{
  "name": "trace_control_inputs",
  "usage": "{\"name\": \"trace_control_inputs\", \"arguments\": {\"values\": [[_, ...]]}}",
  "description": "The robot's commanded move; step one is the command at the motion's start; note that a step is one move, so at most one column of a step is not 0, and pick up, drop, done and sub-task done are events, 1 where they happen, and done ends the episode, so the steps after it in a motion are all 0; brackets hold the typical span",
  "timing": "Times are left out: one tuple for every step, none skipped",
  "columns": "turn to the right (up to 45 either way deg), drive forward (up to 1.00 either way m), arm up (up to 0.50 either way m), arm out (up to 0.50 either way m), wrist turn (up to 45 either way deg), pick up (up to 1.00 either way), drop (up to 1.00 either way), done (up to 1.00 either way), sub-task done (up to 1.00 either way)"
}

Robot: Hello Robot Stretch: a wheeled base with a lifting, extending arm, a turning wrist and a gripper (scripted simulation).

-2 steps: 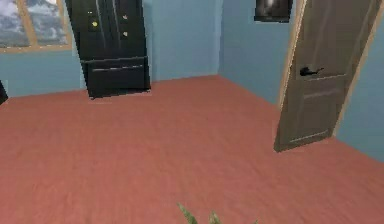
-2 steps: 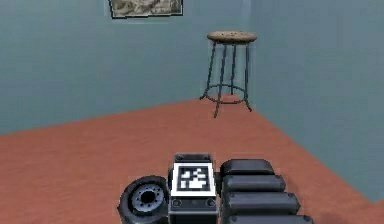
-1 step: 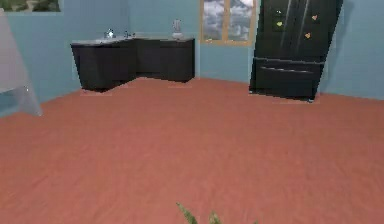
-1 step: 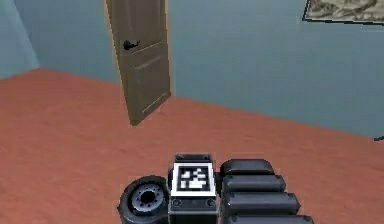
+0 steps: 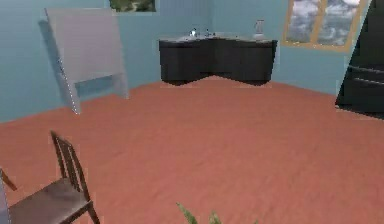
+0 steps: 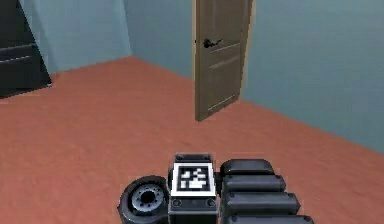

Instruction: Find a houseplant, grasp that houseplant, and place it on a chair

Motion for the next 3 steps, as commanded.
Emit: {"name": "trace_control_inputs", "arguments": {"values": [[45.0, 0.00, 0.00, 0.00, 0.0, 0.00, 0.00, 0.00, 0.00], [45.0, 0.00, 0.00, 0.00, 0.0, 0.00, 0.00, 0.00, 0.00], [18.0, 0.00, 0.00, 0.00, 0.0, 0.00, 0.00, 0.00, 0.00]]}}
